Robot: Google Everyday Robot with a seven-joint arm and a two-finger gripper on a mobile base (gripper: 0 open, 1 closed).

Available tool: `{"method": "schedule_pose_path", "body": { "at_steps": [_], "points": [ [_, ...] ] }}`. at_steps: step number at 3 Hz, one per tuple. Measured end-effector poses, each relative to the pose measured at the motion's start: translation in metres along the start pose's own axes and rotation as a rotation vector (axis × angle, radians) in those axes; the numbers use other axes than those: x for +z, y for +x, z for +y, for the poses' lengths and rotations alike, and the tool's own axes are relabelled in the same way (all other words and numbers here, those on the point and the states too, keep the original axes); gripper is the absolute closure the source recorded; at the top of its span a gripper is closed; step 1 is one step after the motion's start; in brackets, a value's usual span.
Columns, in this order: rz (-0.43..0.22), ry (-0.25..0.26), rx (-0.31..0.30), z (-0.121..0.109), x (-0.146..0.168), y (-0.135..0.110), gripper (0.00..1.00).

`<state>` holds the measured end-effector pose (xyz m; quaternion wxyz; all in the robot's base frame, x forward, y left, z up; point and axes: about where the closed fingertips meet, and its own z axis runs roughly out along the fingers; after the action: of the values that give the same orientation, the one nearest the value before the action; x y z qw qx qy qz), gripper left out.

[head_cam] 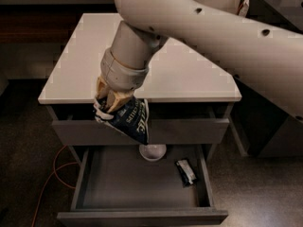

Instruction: Pick blue chip bag from middle drawer and place on counter

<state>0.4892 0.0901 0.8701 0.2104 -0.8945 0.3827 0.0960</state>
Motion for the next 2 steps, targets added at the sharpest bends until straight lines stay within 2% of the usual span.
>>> {"method": "schedule_pose_path", "body": {
  "at_steps": [1,2],
  "points": [
    [0.057,-0.004,0.010,-0.027,-0.031,0.016,1.00],
    [0.110,-0.028,0.031,-0.056,-0.054,0.037,1.00]
  ]
}}
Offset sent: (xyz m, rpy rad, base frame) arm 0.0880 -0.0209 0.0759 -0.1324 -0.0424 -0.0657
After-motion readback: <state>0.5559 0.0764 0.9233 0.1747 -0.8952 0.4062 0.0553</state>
